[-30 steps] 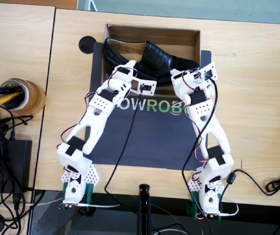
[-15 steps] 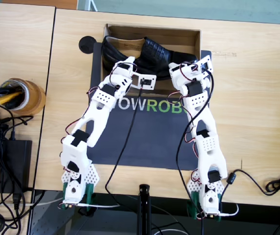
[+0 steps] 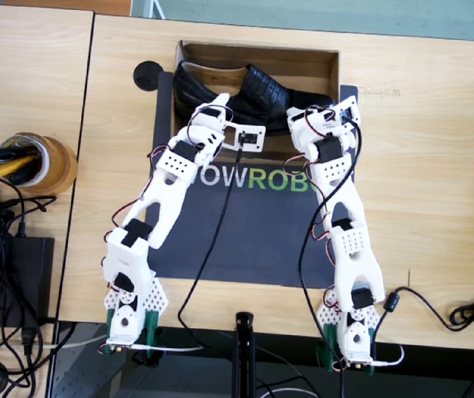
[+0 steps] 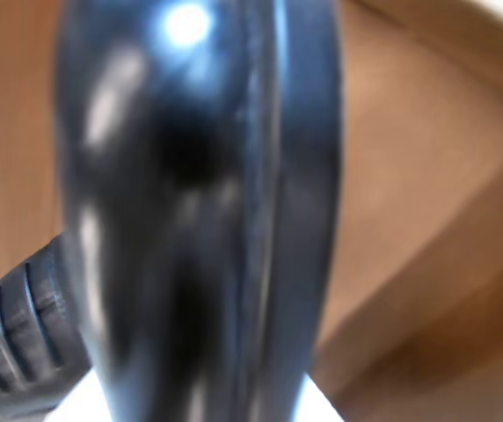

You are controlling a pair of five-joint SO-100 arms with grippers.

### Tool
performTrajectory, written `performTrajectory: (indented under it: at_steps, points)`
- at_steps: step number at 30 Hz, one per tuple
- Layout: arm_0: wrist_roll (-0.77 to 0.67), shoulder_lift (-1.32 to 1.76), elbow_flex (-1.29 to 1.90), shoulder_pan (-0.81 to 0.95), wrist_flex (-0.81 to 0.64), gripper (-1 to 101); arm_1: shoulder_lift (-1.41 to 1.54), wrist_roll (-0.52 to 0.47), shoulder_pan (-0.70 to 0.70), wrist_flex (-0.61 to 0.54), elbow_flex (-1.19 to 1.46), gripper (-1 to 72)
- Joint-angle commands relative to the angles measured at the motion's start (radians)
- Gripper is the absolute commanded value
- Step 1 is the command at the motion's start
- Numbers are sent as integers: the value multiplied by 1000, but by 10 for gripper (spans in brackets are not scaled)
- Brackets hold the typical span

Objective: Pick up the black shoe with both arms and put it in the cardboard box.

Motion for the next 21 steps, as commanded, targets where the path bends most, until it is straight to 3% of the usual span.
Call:
performTrajectory:
  at_steps: [1, 13, 21]
  points:
    - [-21, 87, -18, -6, 81, 399, 28, -6, 97, 41, -48, 301]
    - [-78, 201, -12, 35, 279, 493, 98, -23, 78, 186, -44, 384]
    - [-103, 304, -11, 49, 391, 511, 235, -23, 69, 193, 91, 408]
